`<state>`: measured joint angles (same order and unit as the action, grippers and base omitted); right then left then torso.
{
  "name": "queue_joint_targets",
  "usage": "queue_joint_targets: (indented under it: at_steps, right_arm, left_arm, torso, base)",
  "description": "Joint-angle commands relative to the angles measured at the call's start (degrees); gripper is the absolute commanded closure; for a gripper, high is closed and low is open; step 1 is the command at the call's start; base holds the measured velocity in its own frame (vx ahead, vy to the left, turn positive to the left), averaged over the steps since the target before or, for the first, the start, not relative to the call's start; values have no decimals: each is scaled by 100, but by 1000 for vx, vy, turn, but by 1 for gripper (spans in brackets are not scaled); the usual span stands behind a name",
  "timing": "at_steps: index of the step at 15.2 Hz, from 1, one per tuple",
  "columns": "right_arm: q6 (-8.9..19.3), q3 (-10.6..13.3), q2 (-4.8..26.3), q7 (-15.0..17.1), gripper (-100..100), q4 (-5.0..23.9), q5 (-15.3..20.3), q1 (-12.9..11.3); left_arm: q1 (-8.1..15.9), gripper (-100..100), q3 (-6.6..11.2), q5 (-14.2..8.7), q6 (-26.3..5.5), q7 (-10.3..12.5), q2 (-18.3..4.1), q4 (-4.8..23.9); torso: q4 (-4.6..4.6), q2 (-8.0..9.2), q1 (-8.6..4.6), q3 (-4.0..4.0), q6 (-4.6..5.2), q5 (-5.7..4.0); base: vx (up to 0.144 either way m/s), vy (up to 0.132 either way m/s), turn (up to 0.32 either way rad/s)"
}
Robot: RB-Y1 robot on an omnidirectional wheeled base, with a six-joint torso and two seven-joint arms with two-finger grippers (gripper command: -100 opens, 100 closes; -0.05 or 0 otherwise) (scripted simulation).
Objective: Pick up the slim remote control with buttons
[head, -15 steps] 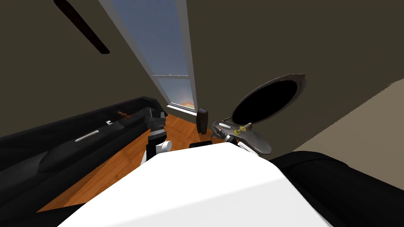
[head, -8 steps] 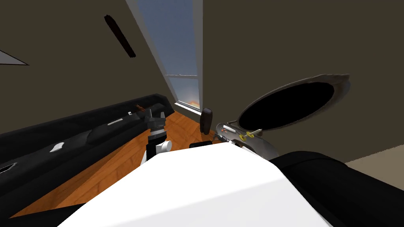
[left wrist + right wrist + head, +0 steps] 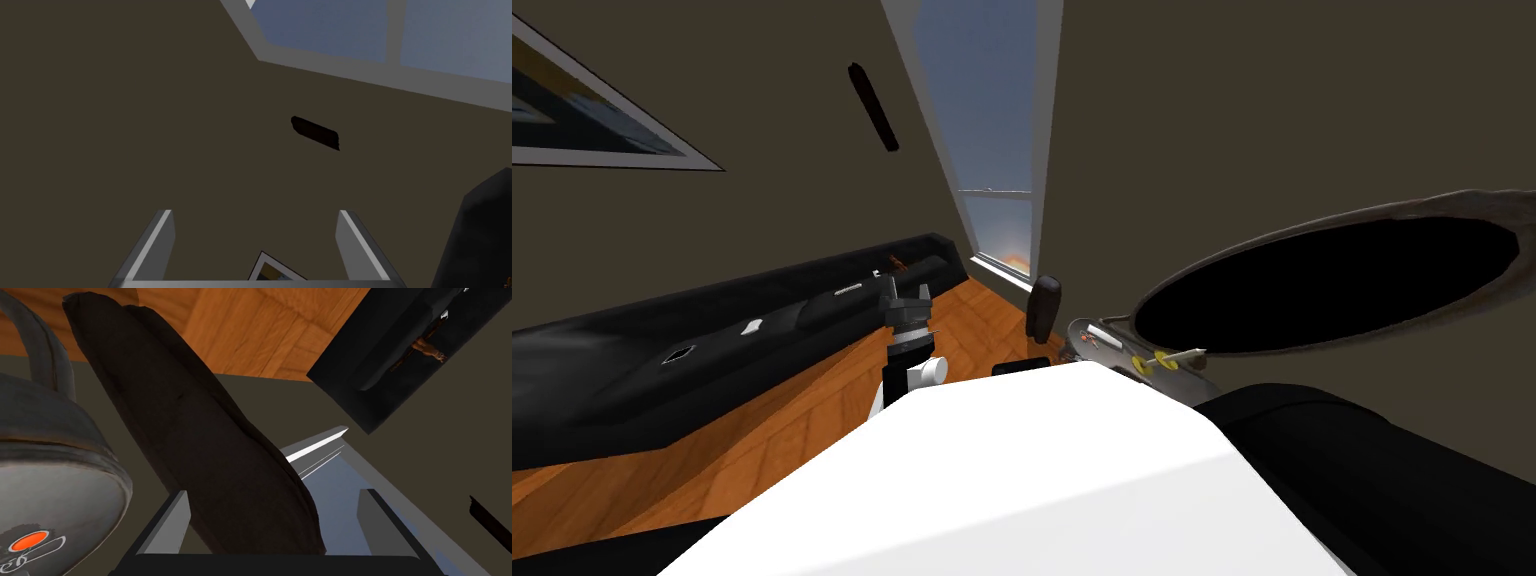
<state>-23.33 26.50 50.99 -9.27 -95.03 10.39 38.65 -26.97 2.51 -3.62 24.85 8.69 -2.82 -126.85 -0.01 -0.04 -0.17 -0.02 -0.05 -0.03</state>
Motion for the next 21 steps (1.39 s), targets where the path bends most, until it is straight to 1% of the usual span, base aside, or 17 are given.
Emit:
queue_joint_targets:
  at_steps: [1, 2, 3, 4, 5, 6, 7, 8, 9, 11, 12, 13, 14, 16, 17, 19, 21]
  right_arm:
    - [33, 134, 109, -31, -100, 286, 36, -15]
    - [33, 134, 109, -31, -100, 304, 36, -15]
    - [112, 292, 292, -67, -100, 476, 77, 23]
    - [112, 292, 292, -67, -100, 553, 77, 23]
    - [190, 449, 462, -103, -100, 769, 117, 56]
    - [190, 449, 462, -103, -100, 798, 117, 56]
    - [269, 603, 620, -137, -100, 1016, 156, 85]
    - [269, 603, 620, -137, -100, 1040, 156, 85]
    - [346, 754, 766, -171, -100, 1208, 194, 109]
    - [346, 754, 766, -171, -100, 1278, 194, 109]
    - [423, 900, 898, -205, -100, 1496, 231, 129]
    - [423, 900, 898, -205, -100, 1510, 231, 129]
    - [498, 1042, 1016, -237, -100, 1648, 266, 145]
    - [498, 1042, 1016, -237, -100, 1735, 266, 145]
    - [571, 1179, 1121, -268, -100, 1930, 300, 157]
    - [571, 1179, 1121, -268, -100, 1952, 300, 157]
    - [642, 1310, 1211, -298, -100, 2160, 332, 164]
  left_arm:
    - [0, 0, 0, 0, 0, 0, 0, 0]
    - [0, 0, 0, 0, 0, 0, 0, 0]
    - [-1, 0, 1, 0, 0, 0, 0, 0]
    - [0, 0, 0, 0, 0, 0, 0, 0]
    - [0, 0, 0, 0, 0, 0, 0, 0]
    - [0, 0, 0, 0, 0, 0, 0, 0]
    - [0, 0, 0, 0, 0, 0, 0, 0]
    - [0, 0, 0, 0, 0, 0, 0, 0]
    - [0, 0, 1, 0, 0, 0, -1, 0]
    - [0, 0, 1, 0, 0, 0, -1, 0]
    - [-2, 0, 2, 0, 0, 0, -1, 0]
    - [-1, 0, 1, 0, 0, 0, -1, 0]
    - [-1, 0, 1, 0, 0, 0, -1, 0]
    - [-1, 0, 1, 0, 0, 0, -1, 0]
    - [-2, 0, 2, 0, 0, 0, -1, 0]
    - [-1, 0, 1, 0, 0, 0, -1, 0]
    - [-1, 0, 1, 0, 0, 0, -1, 0]
  torso:
    - [0, 0, 0, 0, 0, 0]
    - [0, 0, -2, 0, 1, 0]
    - [0, 0, -3, 0, 6, -1]
    - [0, -1, -4, 0, 1, -1]
    - [0, -1, -6, -1, 2, -1]
    - [0, -1, -8, -1, -1, -1]
    - [0, -2, -9, -1, 1, -2]
    - [-1, -3, -12, -2, -3, -1]
    - [0, -3, -13, -2, 1, -2]
    - [-1, -6, -16, -3, 1, -3]
    - [-1, -6, -14, -3, 6, -3]
    - [-1, -8, -12, -4, 1, -2]
    - [-1, -8, -11, -5, 1, -2]
    - [-1, -7, -16, -4, 1, -3]
    - [-1, -7, -13, -4, 6, -3]
    - [-1, -10, -12, -6, 2, -2]
    - [-1, -11, -10, -6, 0, -2]
  base:
    - [-1, -20, 384]
    - [-1, -25, 138]
    - [-2, -20, 254]
    - [-2, -25, 312]
    - [-2, -29, 399]
    - [0, -35, 379]
    - [3, -37, 477]
    - [0, -44, 375]
    - [3, -45, 385]
    - [4, -46, 247]
    - [8, -33, 260]
    - [4, -35, 311]
    - [-3, -44, 396]
    - [-3, -46, 244]
    - [7, -37, 301]
    - [3, -38, 210]
    - [2, -38, 291]
